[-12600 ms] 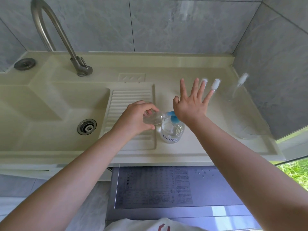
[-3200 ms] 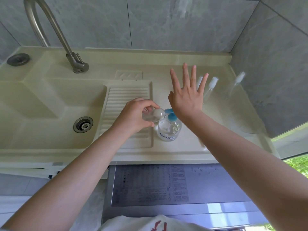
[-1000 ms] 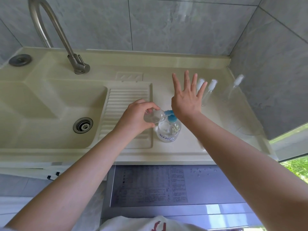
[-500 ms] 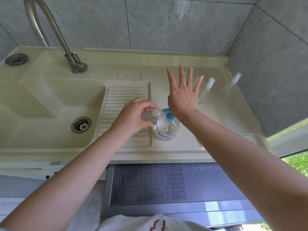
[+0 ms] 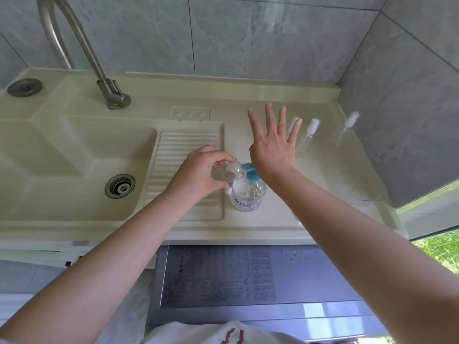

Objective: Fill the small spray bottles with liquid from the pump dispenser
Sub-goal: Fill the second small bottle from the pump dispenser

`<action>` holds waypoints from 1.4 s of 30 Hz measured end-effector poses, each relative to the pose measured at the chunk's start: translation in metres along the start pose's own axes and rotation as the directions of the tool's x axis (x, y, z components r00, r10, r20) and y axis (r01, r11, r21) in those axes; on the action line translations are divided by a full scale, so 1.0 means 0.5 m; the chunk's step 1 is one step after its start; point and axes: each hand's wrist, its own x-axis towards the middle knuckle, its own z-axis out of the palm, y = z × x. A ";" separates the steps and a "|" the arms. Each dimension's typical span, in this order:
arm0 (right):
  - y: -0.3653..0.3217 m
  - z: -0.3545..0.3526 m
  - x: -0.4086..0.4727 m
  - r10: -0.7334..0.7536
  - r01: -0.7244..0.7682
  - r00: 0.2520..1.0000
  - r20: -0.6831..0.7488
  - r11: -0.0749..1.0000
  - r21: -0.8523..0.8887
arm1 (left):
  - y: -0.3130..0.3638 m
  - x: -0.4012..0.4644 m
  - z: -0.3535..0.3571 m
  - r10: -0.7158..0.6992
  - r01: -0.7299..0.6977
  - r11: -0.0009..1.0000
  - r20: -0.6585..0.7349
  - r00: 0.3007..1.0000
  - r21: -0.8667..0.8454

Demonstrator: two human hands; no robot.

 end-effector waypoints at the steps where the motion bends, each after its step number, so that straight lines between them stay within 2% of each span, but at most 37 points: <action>1: 0.001 0.005 -0.002 0.011 -0.012 1.000 0.011 1.000 0.013 | 0.000 0.000 0.001 -0.001 0.001 1.000 0.000 1.000 0.000; 5: 0.003 0.010 -0.004 0.049 -0.051 0.998 0.039 0.997 0.063 | -0.002 -0.001 0.004 -0.008 0.008 1.000 0.004 1.000 -0.003; 9: 0.002 -0.006 0.005 0.024 -0.022 0.999 -0.026 0.998 0.053 | -0.002 0.000 0.003 -0.006 0.006 1.000 -0.005 1.000 -0.014; 15: -0.004 -0.012 -0.016 0.007 -0.007 0.999 -0.031 1.000 -0.016 | -0.005 0.001 0.002 -0.005 0.005 1.000 0.004 1.000 -0.014; 23: -0.003 -0.027 -0.010 -0.042 0.033 0.994 -0.105 0.996 -0.081 | -0.002 0.004 -0.001 -0.001 0.001 1.000 0.003 1.000 -0.007; 28: -0.003 -0.005 -0.008 -0.002 0.002 1.000 -0.008 1.000 -0.029 | -0.005 -0.001 0.002 -0.003 0.003 1.000 0.008 1.000 -0.006; 32: 0.003 -0.004 -0.007 0.027 -0.028 0.999 -0.022 0.999 -0.032 | -0.005 0.000 0.005 -0.011 0.011 1.000 0.006 1.000 -0.007; 37: 0.004 -0.022 0.007 -0.006 0.007 1.000 0.018 0.998 -0.059 | -0.005 0.002 0.002 -0.009 0.009 1.000 -0.006 1.000 -0.019; 42: 0.003 0.001 -0.011 0.057 -0.059 0.994 0.097 0.998 0.024 | -0.006 0.000 0.006 -0.023 0.023 1.000 0.013 1.000 -0.007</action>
